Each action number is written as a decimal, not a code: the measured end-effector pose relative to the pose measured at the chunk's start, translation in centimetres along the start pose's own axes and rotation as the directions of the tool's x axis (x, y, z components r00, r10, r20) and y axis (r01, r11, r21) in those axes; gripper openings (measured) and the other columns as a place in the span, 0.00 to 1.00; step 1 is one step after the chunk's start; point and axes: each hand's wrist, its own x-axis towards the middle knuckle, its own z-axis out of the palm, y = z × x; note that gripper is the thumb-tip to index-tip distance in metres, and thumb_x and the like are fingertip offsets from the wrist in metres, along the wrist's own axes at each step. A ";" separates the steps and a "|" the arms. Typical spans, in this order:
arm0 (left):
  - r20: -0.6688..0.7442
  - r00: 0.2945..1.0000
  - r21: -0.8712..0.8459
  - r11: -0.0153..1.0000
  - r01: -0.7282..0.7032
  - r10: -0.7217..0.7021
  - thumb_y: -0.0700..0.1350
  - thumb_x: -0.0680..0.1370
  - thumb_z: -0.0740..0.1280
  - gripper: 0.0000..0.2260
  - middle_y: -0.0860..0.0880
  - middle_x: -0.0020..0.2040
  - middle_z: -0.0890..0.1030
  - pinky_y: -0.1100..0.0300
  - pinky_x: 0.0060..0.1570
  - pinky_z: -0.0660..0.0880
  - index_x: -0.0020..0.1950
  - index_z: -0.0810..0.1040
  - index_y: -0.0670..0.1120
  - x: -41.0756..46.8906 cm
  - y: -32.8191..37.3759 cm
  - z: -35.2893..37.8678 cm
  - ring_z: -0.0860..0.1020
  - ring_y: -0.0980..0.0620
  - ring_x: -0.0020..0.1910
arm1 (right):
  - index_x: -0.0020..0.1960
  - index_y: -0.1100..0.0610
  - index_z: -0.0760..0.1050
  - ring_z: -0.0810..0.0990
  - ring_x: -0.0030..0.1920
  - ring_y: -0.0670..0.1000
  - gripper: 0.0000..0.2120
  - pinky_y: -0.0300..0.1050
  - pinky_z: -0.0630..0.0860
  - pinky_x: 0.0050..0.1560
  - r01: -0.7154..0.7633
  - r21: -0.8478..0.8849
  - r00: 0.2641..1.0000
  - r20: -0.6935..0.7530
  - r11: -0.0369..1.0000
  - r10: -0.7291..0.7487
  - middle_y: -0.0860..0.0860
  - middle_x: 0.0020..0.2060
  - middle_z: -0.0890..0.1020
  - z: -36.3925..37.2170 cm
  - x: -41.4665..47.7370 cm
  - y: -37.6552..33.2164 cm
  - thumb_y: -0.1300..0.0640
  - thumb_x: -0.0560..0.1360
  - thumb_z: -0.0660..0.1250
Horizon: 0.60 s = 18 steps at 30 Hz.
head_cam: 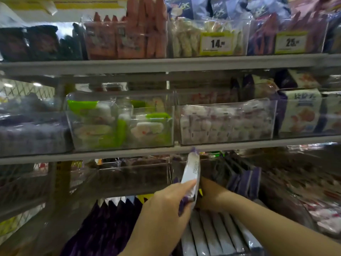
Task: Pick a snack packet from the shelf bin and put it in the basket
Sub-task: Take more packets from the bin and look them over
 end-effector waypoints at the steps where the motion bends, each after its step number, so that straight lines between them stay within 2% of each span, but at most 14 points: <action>1: 0.027 0.999 0.013 1.000 -0.021 0.020 0.48 0.76 0.69 0.23 0.64 0.64 0.76 0.69 0.60 0.70 0.68 0.70 0.65 0.2 -0.2 0.1 0.74 0.64 0.62 | 0.69 0.51 0.67 0.73 0.64 0.47 0.27 0.31 0.65 0.58 0.005 -0.004 1.000 0.001 1.000 -0.005 0.50 0.65 0.74 0.0 0.4 0.4 0.55 0.73 0.73; 3: 0.060 0.996 0.066 0.996 -0.062 0.058 0.48 0.77 0.67 0.24 0.66 0.65 0.74 0.71 0.62 0.67 0.70 0.67 0.66 0.5 -0.6 0.2 0.73 0.61 0.62 | 0.61 0.46 0.71 0.74 0.59 0.44 0.18 0.33 0.68 0.56 0.016 0.045 1.000 0.003 0.999 -0.016 0.49 0.60 0.77 -0.2 0.8 1.3 0.57 0.74 0.71; 4: 0.089 0.993 0.107 0.990 -0.088 0.079 0.47 0.76 0.69 0.25 0.65 0.64 0.75 0.70 0.61 0.68 0.70 0.68 0.64 0.7 -0.5 0.3 0.75 0.60 0.60 | 0.58 0.46 0.71 0.75 0.59 0.45 0.16 0.33 0.69 0.56 0.016 0.071 1.000 -0.017 0.997 -0.015 0.48 0.58 0.78 -0.3 0.8 1.7 0.58 0.74 0.69; 6: 0.126 0.978 0.135 0.974 -0.184 0.168 0.45 0.69 0.75 0.23 0.61 0.54 0.82 0.68 0.51 0.76 0.63 0.79 0.56 0.7 -0.7 0.7 0.81 0.58 0.48 | 0.59 0.46 0.70 0.75 0.60 0.45 0.16 0.29 0.70 0.52 0.013 0.114 0.996 -0.088 0.993 -0.003 0.47 0.57 0.77 -0.7 0.7 2.7 0.59 0.75 0.67; 8: 0.137 0.967 0.180 0.955 -0.237 0.214 0.47 0.63 0.74 0.21 0.59 0.45 0.85 0.65 0.46 0.79 0.56 0.83 0.53 0.5 -0.7 1.3 0.82 0.58 0.40 | 0.65 0.48 0.67 0.74 0.61 0.45 0.20 0.25 0.69 0.51 -0.001 0.156 0.992 -0.128 0.988 0.021 0.47 0.60 0.76 -0.7 0.4 3.3 0.58 0.76 0.66; 10: 0.191 0.969 0.185 0.964 -0.191 0.155 0.47 0.68 0.72 0.20 0.58 0.48 0.84 0.65 0.57 0.74 0.61 0.81 0.54 0.5 -0.7 1.7 0.82 0.57 0.45 | 0.71 0.50 0.65 0.73 0.64 0.46 0.24 0.35 0.69 0.62 -0.001 0.161 0.989 -0.145 0.987 0.025 0.48 0.65 0.75 -0.5 0.2 3.8 0.57 0.77 0.66; 11: 0.206 0.973 0.176 0.974 -0.145 0.108 0.47 0.73 0.70 0.20 0.58 0.52 0.83 0.65 0.64 0.67 0.65 0.77 0.56 0.8 -0.5 1.9 0.80 0.57 0.50 | 0.72 0.51 0.65 0.73 0.66 0.47 0.24 0.40 0.68 0.66 0.006 0.155 0.987 -0.158 0.988 0.019 0.48 0.66 0.74 -0.4 0.1 3.8 0.57 0.77 0.65; 13: 0.164 0.986 0.233 0.970 -0.075 0.037 0.49 0.78 0.64 0.18 0.56 0.55 0.82 0.64 0.70 0.58 0.67 0.72 0.58 1.7 -0.2 2.1 0.77 0.57 0.55 | 0.72 0.50 0.66 0.72 0.67 0.47 0.23 0.41 0.67 0.68 0.028 0.132 0.983 -0.185 0.991 -0.003 0.48 0.67 0.75 -0.2 0.0 4.0 0.57 0.78 0.64; 15: 0.112 0.993 0.274 0.962 -0.007 -0.025 0.50 0.78 0.63 0.16 0.54 0.50 0.82 0.62 0.67 0.62 0.66 0.73 0.56 2.9 0.3 2.5 0.77 0.54 0.53 | 0.72 0.49 0.67 0.72 0.67 0.46 0.22 0.35 0.64 0.66 0.048 0.105 0.976 -0.217 0.993 -0.024 0.47 0.67 0.74 -0.1 -0.1 4.1 0.59 0.78 0.63; 18: 0.153 0.981 0.265 0.961 0.079 -0.122 0.50 0.77 0.63 0.10 0.54 0.42 0.80 0.58 0.55 0.74 0.57 0.77 0.54 4.3 0.8 3.6 0.79 0.51 0.47 | 0.69 0.48 0.71 0.72 0.66 0.46 0.21 0.31 0.63 0.62 0.065 0.074 0.971 -0.233 0.995 -0.046 0.46 0.66 0.76 0.1 -0.5 4.3 0.61 0.78 0.62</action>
